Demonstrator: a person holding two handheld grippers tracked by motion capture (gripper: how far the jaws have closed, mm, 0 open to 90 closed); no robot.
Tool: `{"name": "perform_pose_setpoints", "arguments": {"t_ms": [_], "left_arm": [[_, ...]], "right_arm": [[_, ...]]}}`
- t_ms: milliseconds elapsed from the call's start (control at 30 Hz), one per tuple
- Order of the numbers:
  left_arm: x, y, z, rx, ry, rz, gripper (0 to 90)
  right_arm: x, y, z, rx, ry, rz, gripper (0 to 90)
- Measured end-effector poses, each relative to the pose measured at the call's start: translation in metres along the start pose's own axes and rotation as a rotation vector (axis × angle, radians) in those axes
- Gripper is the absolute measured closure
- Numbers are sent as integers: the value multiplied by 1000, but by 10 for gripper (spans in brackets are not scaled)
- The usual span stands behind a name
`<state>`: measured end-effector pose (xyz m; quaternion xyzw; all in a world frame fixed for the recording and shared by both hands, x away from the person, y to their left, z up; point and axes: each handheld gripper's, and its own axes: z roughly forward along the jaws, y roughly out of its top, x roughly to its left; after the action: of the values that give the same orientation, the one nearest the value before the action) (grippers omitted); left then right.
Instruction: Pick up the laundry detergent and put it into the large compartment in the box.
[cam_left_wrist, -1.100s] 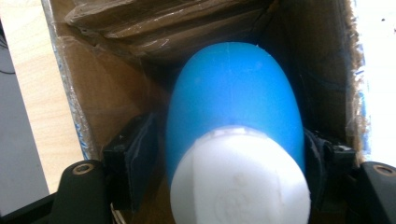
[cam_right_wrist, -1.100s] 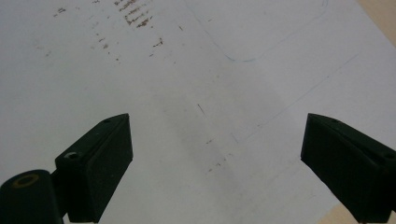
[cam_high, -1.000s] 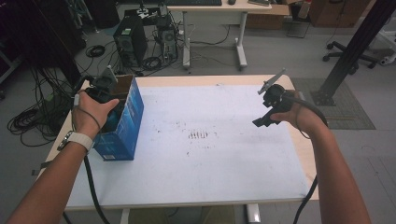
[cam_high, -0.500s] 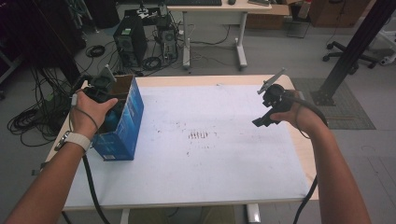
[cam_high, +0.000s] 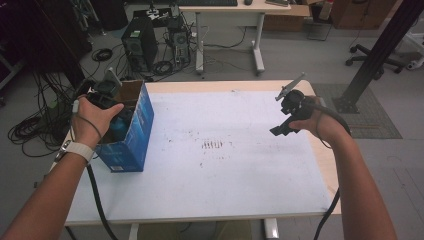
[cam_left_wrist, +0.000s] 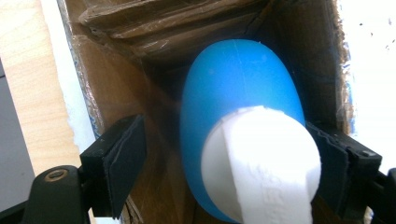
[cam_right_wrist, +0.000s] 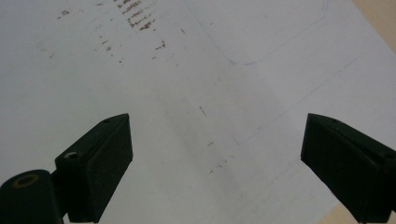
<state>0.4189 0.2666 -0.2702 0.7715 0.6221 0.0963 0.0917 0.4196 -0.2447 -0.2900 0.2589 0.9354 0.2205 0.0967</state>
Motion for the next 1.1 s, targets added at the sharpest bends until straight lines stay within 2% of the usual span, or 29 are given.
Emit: {"name": "perform_pose_setpoints", "arguments": {"t_ms": [333, 800, 1100], "left_arm": [[-2, 2, -10, -5, -2, 7, 126], [0, -1, -19, -6, -4, -11, 120], [-1, -1, -29, -13, -4, -6, 120]], "right_arm": [[1, 1, -2, -3, -3, 0, 91], [3, -2, -8, -12, -9, 1, 91], [5, -1, -10, -15, -11, -2, 91]]}}
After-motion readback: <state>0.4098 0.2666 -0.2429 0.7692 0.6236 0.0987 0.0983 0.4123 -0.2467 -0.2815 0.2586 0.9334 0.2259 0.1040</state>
